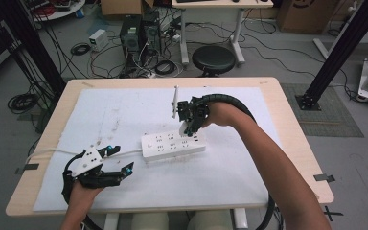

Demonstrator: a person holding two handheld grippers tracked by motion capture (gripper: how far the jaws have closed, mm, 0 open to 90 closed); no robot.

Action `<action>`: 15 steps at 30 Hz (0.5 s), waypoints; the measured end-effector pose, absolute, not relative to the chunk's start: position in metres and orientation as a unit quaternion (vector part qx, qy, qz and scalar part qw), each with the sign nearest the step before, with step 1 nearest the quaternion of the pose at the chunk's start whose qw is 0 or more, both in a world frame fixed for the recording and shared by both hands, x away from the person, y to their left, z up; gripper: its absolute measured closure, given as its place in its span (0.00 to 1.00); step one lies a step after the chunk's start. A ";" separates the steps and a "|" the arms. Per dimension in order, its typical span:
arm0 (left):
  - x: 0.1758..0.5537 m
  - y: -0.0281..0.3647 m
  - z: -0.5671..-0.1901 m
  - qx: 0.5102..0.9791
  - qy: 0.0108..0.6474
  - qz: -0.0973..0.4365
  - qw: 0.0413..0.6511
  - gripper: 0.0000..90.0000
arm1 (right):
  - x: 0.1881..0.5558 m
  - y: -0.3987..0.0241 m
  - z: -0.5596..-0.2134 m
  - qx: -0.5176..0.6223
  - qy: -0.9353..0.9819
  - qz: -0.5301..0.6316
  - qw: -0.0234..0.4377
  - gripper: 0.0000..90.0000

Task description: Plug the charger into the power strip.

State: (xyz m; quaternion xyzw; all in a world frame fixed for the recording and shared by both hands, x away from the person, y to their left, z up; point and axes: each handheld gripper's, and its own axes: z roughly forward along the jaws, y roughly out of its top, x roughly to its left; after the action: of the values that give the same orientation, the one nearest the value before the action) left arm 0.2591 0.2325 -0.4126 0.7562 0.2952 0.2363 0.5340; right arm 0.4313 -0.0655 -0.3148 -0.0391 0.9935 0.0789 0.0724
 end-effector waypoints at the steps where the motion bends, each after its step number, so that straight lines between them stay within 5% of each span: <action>1: 0.259 0.234 -0.414 0.755 0.298 0.235 0.535 0.28 | 0.435 -0.062 -0.319 -0.044 0.994 0.076 0.071 0.71; 15: 0.258 0.241 -0.417 0.754 0.303 0.238 0.533 0.28 | 0.448 -0.053 -0.336 -0.065 0.994 0.055 0.072 0.71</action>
State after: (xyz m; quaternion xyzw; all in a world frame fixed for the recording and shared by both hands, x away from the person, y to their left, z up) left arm 0.2583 0.2406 -0.4166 0.7536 0.3030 0.2375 0.5328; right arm 0.4480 -0.0528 -0.3363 -0.0646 0.9938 0.0552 0.0719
